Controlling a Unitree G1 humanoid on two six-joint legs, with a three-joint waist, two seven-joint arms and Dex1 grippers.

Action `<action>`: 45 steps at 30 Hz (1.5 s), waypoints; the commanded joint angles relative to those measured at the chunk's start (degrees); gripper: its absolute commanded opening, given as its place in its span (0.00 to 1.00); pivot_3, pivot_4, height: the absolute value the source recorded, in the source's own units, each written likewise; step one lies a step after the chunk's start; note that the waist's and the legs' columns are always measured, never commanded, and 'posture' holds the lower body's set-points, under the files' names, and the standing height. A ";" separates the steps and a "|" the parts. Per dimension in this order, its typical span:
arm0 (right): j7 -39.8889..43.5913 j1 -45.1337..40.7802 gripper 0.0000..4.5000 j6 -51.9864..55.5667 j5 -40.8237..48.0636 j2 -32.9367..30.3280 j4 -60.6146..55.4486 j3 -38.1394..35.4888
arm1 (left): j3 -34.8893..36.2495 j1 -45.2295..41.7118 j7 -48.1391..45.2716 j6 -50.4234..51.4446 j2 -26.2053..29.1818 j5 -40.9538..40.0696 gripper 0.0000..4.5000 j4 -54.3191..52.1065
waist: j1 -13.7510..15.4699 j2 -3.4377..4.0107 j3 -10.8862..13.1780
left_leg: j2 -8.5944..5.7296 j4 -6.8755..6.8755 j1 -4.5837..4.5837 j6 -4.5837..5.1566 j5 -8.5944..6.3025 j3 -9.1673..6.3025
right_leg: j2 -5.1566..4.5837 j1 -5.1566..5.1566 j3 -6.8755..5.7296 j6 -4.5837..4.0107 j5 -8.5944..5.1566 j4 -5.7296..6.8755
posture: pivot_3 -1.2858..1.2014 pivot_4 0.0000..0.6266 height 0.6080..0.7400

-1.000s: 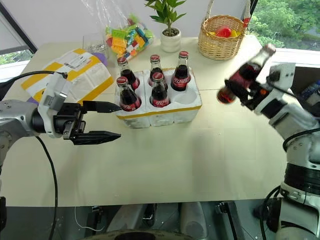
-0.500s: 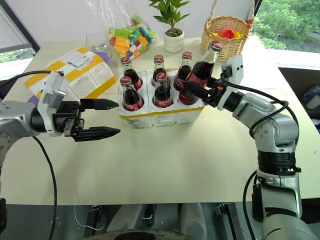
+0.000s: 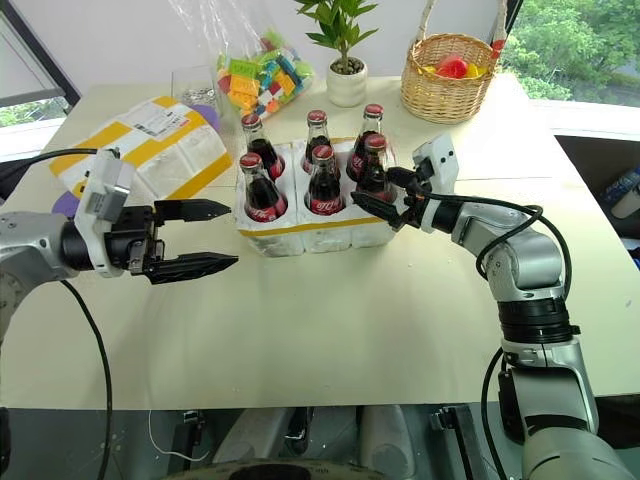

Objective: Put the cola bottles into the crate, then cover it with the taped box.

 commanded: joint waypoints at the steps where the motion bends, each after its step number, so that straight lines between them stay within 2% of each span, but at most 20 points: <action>1: 1.32 0.49 0.98 2.86 3.52 -2.52 -5.51 -4.67 | 3.40 1.26 4.78 -4.06 0.80 6.60 1.00 1.54 | 0.12 0.00 0.00 | 0.00 0.00 -0.01 0.00 0.00 -0.01 | 0.00 -0.01 0.00 0.00 0.00 0.00 | 0.52 0.24 0.94; 7: 7.04 6.10 0.98 11.23 15.16 -12.13 -16.84 -15.97 | 9.69 13.15 7.92 -13.73 5.66 22.41 1.00 4.27 | 0.11 0.02 0.01 | 0.01 -0.12 -0.06 0.18 -0.12 -0.01 | -0.02 -0.08 0.01 -0.01 -0.01 -0.06 | 0.52 0.24 0.94; 9: 8.09 7.54 0.98 12.75 17.48 -15.41 -18.41 -19.58 | 11.29 16.88 10.18 -16.64 6.99 28.34 1.00 6.55 | 0.12 0.02 0.01 | 0.03 -0.15 -0.06 0.21 -0.15 -0.01 | -0.02 -0.07 0.01 -0.04 -0.02 -0.11 | 0.52 0.24 0.94; 12: 7.15 8.26 0.98 15.14 19.36 -18.01 -16.89 -23.28 | 11.41 18.05 15.27 -16.16 6.67 33.50 1.00 9.72 | 0.13 0.01 0.00 | 0.04 -0.14 -0.01 0.21 -0.15 0.00 | -0.06 0.02 0.01 -0.13 -0.08 -0.13 | 0.52 0.24 0.94; 16: 5.95 8.80 0.98 15.75 19.76 -18.97 -15.86 -25.07 | 5.76 15.88 21.85 -18.54 6.44 42.55 1.00 14.56 | 0.28 -0.01 -0.01 | 0.04 -0.11 0.00 0.22 -0.16 0.01 | -0.09 0.05 0.00 -0.20 -0.11 -0.14 | 0.52 0.24 0.94; 18: 5.70 9.48 0.98 14.66 18.55 -19.41 -16.35 -24.83 | 0.25 13.53 26.59 -22.15 6.83 50.21 1.00 18.90 | 0.39 0.00 -0.01 | 0.03 -0.11 -0.02 0.22 -0.17 0.01 | -0.10 0.02 -0.01 -0.13 -0.07 -0.13 | 0.52 0.24 0.94; 20: 4.74 9.44 0.98 14.65 18.98 -18.84 -16.99 -24.79 | -5.31 9.65 32.04 -25.05 5.29 57.09 1.00 24.30 | 0.30 0.00 -0.01 | 0.03 -0.12 -0.04 0.22 -0.17 0.02 | -0.10 -0.01 -0.01 -0.04 -0.02 -0.13 | 0.52 0.24 0.94; 23: 3.24 9.27 0.98 14.86 19.81 -18.26 -18.08 -24.63 | -10.04 5.85 35.96 -27.11 3.44 62.68 1.00 30.42 | 0.24 -0.01 -0.01 | 0.02 -0.13 -0.07 0.22 -0.17 0.02 | -0.09 -0.04 -0.01 -0.02 -0.01 -0.13 | 0.52 0.24 0.94; 33: 0.79 9.00 0.98 14.56 20.96 -18.85 -18.69 -25.39 | -15.86 -4.46 41.56 -35.81 0.33 69.70 1.00 50.97 | 0.26 -0.02 -0.01 | 0.01 -0.10 -0.17 0.23 -0.16 0.03 | -0.10 -0.15 -0.02 -0.01 0.00 -0.07 | 0.52 0.24 0.94; 38: 2.40 10.36 0.98 14.61 20.99 -20.24 -19.31 -25.51 | -17.65 -7.85 42.89 -39.04 -0.81 71.58 1.00 58.11 | 0.26 -0.04 -0.02 | 0.00 -0.08 -0.19 0.23 -0.16 0.02 | -0.11 -0.17 -0.03 0.00 0.00 -0.05 | 0.52 0.24 0.94; 41: 3.98 11.05 1.00 14.80 21.87 -21.54 -19.48 -26.36 | -17.92 -8.84 43.05 -40.39 -1.24 71.62 0.80 60.32 | 0.20 -0.04 -0.02 | 0.00 -0.08 -0.19 0.23 -0.16 0.02 | -0.11 -0.17 -0.02 0.00 0.00 -0.04 | 0.52 0.24 0.94; 45: 5.58 11.77 1.00 14.65 22.26 -23.09 -19.28 -26.77 | -17.94 -9.85 43.46 -40.97 -1.57 71.58 0.35 62.06 | 0.25 -0.03 -0.04 | 0.00 -0.05 -0.19 0.24 -0.16 0.02 | -0.12 -0.15 -0.02 0.00 0.00 -0.02 | 0.52 0.24 0.94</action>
